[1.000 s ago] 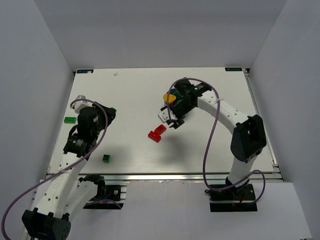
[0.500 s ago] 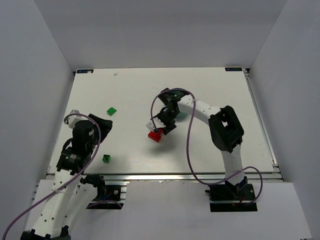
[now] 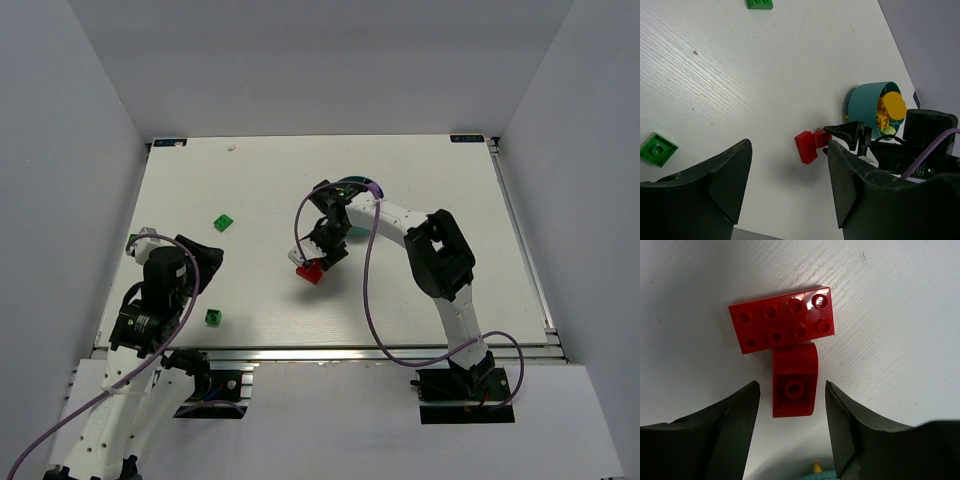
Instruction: Sort the legos into containers by color
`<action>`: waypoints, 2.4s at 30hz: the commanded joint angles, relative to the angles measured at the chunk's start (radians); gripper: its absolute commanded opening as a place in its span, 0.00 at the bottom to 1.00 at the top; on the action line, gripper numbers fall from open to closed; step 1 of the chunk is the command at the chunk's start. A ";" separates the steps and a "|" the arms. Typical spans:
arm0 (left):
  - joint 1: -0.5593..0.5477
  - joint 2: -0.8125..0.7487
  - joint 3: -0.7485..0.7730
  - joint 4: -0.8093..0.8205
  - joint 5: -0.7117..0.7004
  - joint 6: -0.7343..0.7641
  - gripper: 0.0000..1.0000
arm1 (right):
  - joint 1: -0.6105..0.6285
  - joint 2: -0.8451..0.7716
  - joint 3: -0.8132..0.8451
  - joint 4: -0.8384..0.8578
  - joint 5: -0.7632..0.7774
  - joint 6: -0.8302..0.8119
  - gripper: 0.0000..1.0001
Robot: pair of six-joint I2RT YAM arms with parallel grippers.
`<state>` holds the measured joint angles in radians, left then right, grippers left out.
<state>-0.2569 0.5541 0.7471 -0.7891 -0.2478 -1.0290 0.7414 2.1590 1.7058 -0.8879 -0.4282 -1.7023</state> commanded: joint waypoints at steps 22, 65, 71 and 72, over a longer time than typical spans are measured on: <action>0.004 0.116 0.060 -0.073 -0.082 -0.034 0.74 | -0.026 -0.062 0.101 0.070 -0.139 0.347 0.08; 0.074 0.374 0.043 0.140 -0.001 -0.063 0.76 | -0.516 0.075 0.370 0.514 -0.448 1.239 0.00; 0.074 0.360 0.038 0.128 0.010 -0.065 0.76 | -0.517 0.058 0.321 0.550 -0.435 1.234 0.00; 0.074 0.360 0.038 0.131 0.012 -0.062 0.76 | -0.517 0.059 0.322 0.550 -0.432 1.234 0.00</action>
<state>-0.1886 0.9310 0.7803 -0.6689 -0.2451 -1.0824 0.2253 2.2414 2.0312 -0.3439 -0.8658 -0.4351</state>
